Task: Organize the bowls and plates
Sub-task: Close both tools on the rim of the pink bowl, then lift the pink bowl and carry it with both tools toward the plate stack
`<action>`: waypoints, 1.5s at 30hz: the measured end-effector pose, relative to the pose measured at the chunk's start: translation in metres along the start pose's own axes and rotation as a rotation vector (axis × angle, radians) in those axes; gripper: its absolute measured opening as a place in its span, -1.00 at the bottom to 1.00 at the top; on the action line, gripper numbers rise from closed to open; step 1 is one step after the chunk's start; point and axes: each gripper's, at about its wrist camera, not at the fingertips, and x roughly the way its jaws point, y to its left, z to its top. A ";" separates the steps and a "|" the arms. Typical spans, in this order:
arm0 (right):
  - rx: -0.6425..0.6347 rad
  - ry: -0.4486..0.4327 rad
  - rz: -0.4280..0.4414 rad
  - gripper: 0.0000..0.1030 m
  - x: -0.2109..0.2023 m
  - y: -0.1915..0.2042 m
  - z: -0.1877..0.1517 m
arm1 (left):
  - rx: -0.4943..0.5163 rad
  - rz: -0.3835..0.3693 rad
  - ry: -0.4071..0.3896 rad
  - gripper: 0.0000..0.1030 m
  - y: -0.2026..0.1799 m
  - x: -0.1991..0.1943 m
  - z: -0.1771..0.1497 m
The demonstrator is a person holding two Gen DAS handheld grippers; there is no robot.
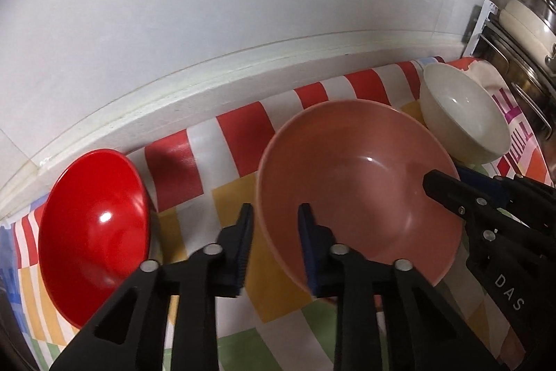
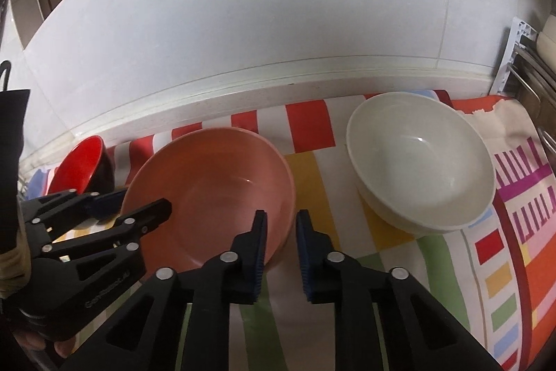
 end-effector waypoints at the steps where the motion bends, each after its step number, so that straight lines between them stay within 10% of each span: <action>1: -0.001 -0.001 -0.002 -0.69 0.000 0.001 0.000 | 0.002 0.003 0.003 -0.62 0.000 0.000 0.001; 45: -0.046 -0.032 -0.053 -0.74 -0.165 0.058 -0.090 | -0.041 -0.053 -0.099 -0.68 -0.005 -0.158 -0.105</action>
